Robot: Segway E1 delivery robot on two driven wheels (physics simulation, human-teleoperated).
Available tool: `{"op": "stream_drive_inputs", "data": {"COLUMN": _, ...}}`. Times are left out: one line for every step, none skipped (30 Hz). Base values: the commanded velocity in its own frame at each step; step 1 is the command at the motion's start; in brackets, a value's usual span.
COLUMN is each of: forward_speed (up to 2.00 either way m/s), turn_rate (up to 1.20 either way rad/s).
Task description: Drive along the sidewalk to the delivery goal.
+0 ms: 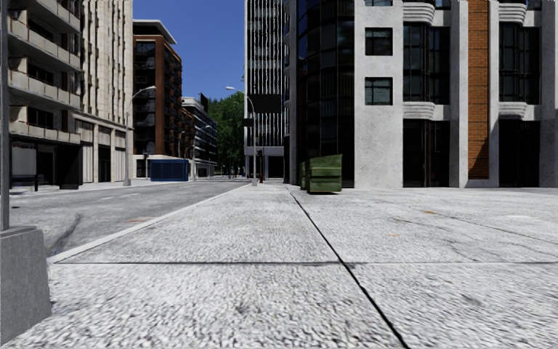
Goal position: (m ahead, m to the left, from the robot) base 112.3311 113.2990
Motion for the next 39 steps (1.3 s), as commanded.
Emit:
{"op": "stream_drive_inputs", "data": {"forward_speed": 1.93, "turn_rate": 0.00}}
{"op": "stream_drive_inputs", "data": {"forward_speed": 1.93, "turn_rate": 0.00}}
{"op": "stream_drive_inputs", "data": {"forward_speed": 1.92, "turn_rate": 0.00}}
{"op": "stream_drive_inputs", "data": {"forward_speed": 1.92, "turn_rate": 0.00}}
{"op": "stream_drive_inputs", "data": {"forward_speed": 1.92, "turn_rate": 0.00}}
{"op": "stream_drive_inputs", "data": {"forward_speed": 1.92, "turn_rate": 0.00}}
{"op": "stream_drive_inputs", "data": {"forward_speed": 1.92, "turn_rate": 0.00}}
{"op": "stream_drive_inputs", "data": {"forward_speed": 1.92, "turn_rate": 0.00}}
{"op": "stream_drive_inputs", "data": {"forward_speed": 1.92, "turn_rate": 0.00}}
{"op": "stream_drive_inputs", "data": {"forward_speed": 1.92, "turn_rate": 0.00}}
{"op": "stream_drive_inputs", "data": {"forward_speed": 1.92, "turn_rate": 0.00}}
{"op": "stream_drive_inputs", "data": {"forward_speed": 1.92, "turn_rate": 0.00}}
{"op": "stream_drive_inputs", "data": {"forward_speed": 1.92, "turn_rate": 0.00}}
{"op": "stream_drive_inputs", "data": {"forward_speed": 1.92, "turn_rate": 0.00}}
{"op": "stream_drive_inputs", "data": {"forward_speed": 1.92, "turn_rate": 0.00}}
{"op": "stream_drive_inputs", "data": {"forward_speed": 1.92, "turn_rate": 0.00}}
{"op": "stream_drive_inputs", "data": {"forward_speed": 1.92, "turn_rate": 0.00}}
{"op": "stream_drive_inputs", "data": {"forward_speed": 1.92, "turn_rate": 0.00}}
{"op": "stream_drive_inputs", "data": {"forward_speed": 1.92, "turn_rate": 0.00}}
{"op": "stream_drive_inputs", "data": {"forward_speed": 1.92, "turn_rate": 0.00}}
{"op": "stream_drive_inputs", "data": {"forward_speed": 1.92, "turn_rate": 0.00}}
{"op": "stream_drive_inputs", "data": {"forward_speed": 1.92, "turn_rate": 0.00}}
{"op": "stream_drive_inputs", "data": {"forward_speed": 1.92, "turn_rate": 0.00}}
{"op": "stream_drive_inputs", "data": {"forward_speed": 1.92, "turn_rate": 0.00}}
{"op": "stream_drive_inputs", "data": {"forward_speed": 1.92, "turn_rate": 0.00}}
{"op": "stream_drive_inputs", "data": {"forward_speed": 1.92, "turn_rate": 0.00}}
{"op": "stream_drive_inputs", "data": {"forward_speed": 1.91, "turn_rate": 0.00}}
{"op": "stream_drive_inputs", "data": {"forward_speed": 1.90, "turn_rate": 0.00}}
{"op": "stream_drive_inputs", "data": {"forward_speed": 1.90, "turn_rate": 0.00}}
{"op": "stream_drive_inputs", "data": {"forward_speed": 1.89, "turn_rate": 0.00}}
{"op": "stream_drive_inputs", "data": {"forward_speed": 1.89, "turn_rate": 0.00}}
{"op": "stream_drive_inputs", "data": {"forward_speed": 1.89, "turn_rate": 0.00}}
{"op": "stream_drive_inputs", "data": {"forward_speed": 1.88, "turn_rate": 0.00}}
{"op": "stream_drive_inputs", "data": {"forward_speed": 1.88, "turn_rate": 0.00}}
{"op": "stream_drive_inputs", "data": {"forward_speed": 1.88, "turn_rate": 0.00}}
{"op": "stream_drive_inputs", "data": {"forward_speed": 1.88, "turn_rate": 0.00}}
{"op": "stream_drive_inputs", "data": {"forward_speed": 1.88, "turn_rate": 0.00}}
{"op": "stream_drive_inputs", "data": {"forward_speed": 1.88, "turn_rate": 0.00}}
{"op": "stream_drive_inputs", "data": {"forward_speed": 1.88, "turn_rate": 0.00}}
